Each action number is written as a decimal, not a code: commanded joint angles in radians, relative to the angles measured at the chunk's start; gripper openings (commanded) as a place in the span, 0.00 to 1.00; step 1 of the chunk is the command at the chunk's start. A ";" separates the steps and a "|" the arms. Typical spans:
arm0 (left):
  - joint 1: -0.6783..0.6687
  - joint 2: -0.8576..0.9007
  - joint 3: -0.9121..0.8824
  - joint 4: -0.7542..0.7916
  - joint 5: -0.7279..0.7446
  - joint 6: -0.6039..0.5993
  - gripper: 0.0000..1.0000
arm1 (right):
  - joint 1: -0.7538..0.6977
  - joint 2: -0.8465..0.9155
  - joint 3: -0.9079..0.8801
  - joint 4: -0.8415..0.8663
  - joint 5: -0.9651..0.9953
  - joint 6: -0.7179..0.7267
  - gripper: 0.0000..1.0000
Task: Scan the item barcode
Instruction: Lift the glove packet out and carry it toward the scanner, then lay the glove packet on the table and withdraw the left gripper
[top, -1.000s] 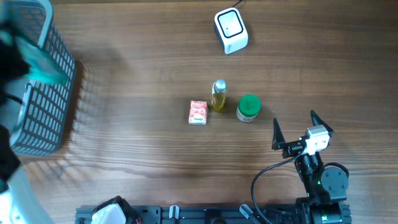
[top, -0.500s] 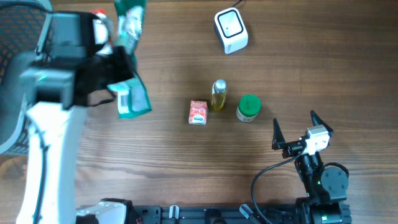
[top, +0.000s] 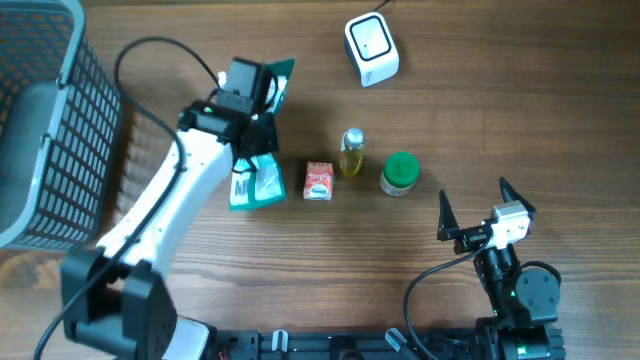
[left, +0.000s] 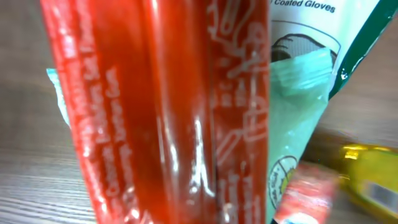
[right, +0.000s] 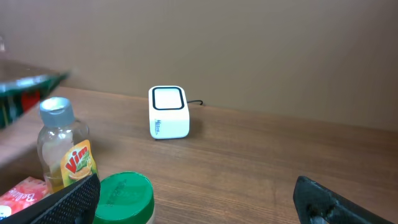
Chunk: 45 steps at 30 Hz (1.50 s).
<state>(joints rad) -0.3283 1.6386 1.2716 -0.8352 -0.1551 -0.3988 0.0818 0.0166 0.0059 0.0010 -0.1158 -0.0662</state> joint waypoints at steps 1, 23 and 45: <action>-0.004 0.036 -0.076 0.070 -0.044 -0.029 0.04 | -0.005 0.001 -0.001 0.006 -0.013 -0.006 1.00; -0.055 0.124 -0.216 0.294 -0.052 0.063 0.74 | -0.005 0.001 -0.001 0.006 -0.013 -0.006 1.00; 0.118 -0.233 -0.190 0.281 -0.044 0.055 1.00 | -0.005 0.001 -0.001 0.006 -0.013 -0.006 1.00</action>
<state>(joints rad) -0.3073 1.4528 1.0626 -0.5453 -0.1894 -0.3458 0.0818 0.0166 0.0059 0.0010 -0.1158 -0.0666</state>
